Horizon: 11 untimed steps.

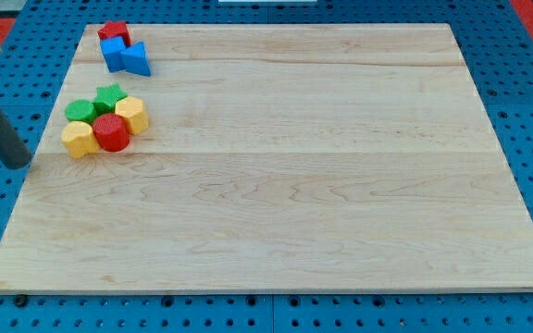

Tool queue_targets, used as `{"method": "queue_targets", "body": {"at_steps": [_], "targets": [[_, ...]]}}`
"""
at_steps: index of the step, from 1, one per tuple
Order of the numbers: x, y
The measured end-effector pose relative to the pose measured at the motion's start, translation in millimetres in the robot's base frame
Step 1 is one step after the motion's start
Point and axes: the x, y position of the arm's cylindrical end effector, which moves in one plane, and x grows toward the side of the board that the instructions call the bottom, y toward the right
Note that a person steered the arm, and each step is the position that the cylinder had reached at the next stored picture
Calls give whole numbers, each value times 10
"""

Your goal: Separate the blue blocks from red star

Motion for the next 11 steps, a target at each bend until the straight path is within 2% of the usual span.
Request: {"method": "queue_targets", "body": {"at_steps": [2,3,6,8,9,11], "targets": [[-964,344],[-1281,103],[-2000,1],[-2118,77],[-2047,504],[-1835,760]]}}
